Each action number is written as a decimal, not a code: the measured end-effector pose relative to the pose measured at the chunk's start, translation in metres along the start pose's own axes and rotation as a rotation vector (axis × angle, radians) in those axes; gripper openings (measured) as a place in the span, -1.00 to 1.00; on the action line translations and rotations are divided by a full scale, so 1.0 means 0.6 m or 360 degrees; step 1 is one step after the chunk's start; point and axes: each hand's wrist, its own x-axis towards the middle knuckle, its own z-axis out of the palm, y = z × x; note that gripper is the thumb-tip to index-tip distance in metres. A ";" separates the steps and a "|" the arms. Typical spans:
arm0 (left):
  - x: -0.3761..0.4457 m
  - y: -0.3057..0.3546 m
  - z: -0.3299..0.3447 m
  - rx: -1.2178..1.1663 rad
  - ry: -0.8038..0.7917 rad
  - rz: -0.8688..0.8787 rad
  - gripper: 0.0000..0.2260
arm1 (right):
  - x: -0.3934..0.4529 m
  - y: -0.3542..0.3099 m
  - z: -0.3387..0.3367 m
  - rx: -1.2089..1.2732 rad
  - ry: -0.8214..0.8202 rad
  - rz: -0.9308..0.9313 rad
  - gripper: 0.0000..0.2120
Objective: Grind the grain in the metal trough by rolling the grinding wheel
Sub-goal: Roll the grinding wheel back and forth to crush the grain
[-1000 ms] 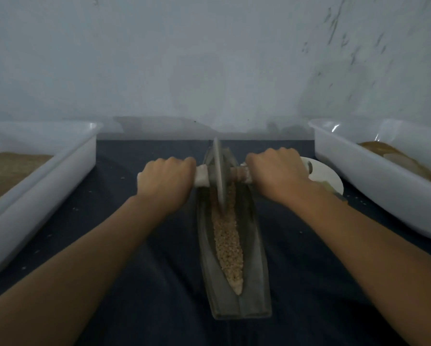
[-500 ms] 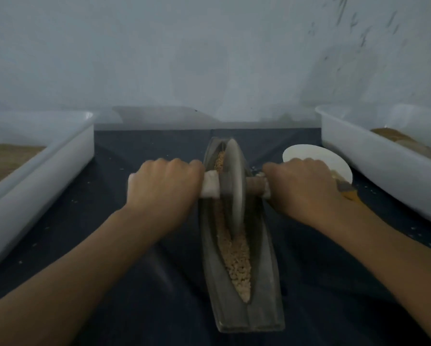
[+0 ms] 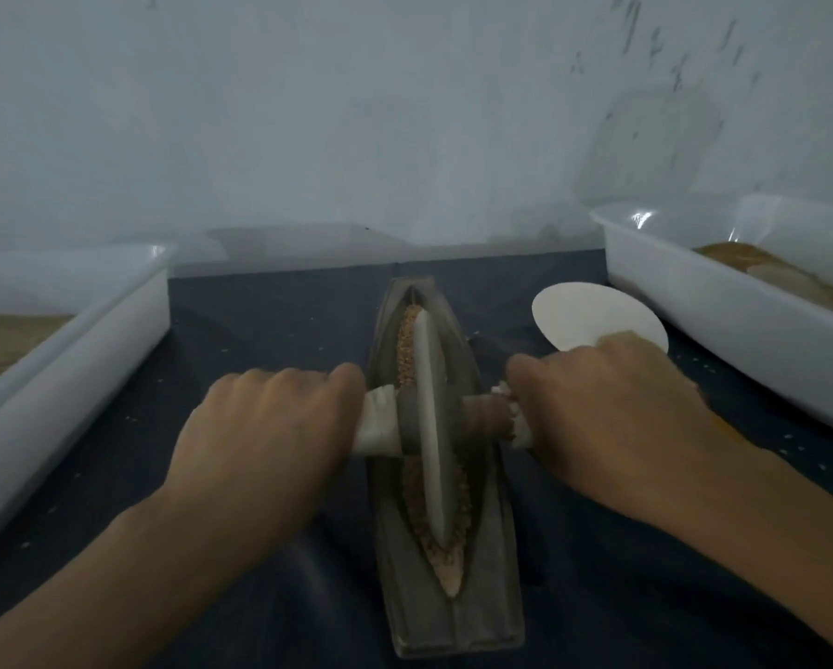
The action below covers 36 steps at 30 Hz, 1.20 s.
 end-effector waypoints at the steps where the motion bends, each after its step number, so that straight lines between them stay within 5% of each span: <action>1: 0.000 -0.001 0.003 -0.0009 -0.0016 -0.0041 -0.48 | 0.002 0.000 -0.001 -0.0005 -0.0047 0.0022 -0.57; 4: 0.034 -0.006 0.033 0.0115 -0.0033 -0.0141 -0.61 | 0.049 0.003 0.020 -0.0093 -0.0243 0.0141 -0.74; 11: 0.126 -0.041 0.100 0.0003 -0.0025 -0.0414 -0.82 | 0.159 0.031 0.070 -0.0200 -0.0202 0.0229 -0.92; 15: 0.093 -0.028 0.065 0.0026 -0.0072 -0.0300 -0.76 | 0.109 0.025 0.050 -0.0082 -0.0258 0.0180 -0.88; 21: 0.028 0.001 -0.009 0.0059 0.0028 0.0051 -0.38 | -0.001 0.000 0.006 -0.0013 -0.0158 0.0088 -0.45; 27: 0.095 -0.019 0.056 0.0190 -0.0005 -0.0192 -0.72 | 0.069 0.021 0.069 -0.0011 -0.0142 0.0283 -0.68; 36: 0.101 -0.028 0.059 0.0038 -0.0084 -0.0249 -0.74 | 0.103 0.029 0.063 -0.0067 -0.0214 0.0206 -0.74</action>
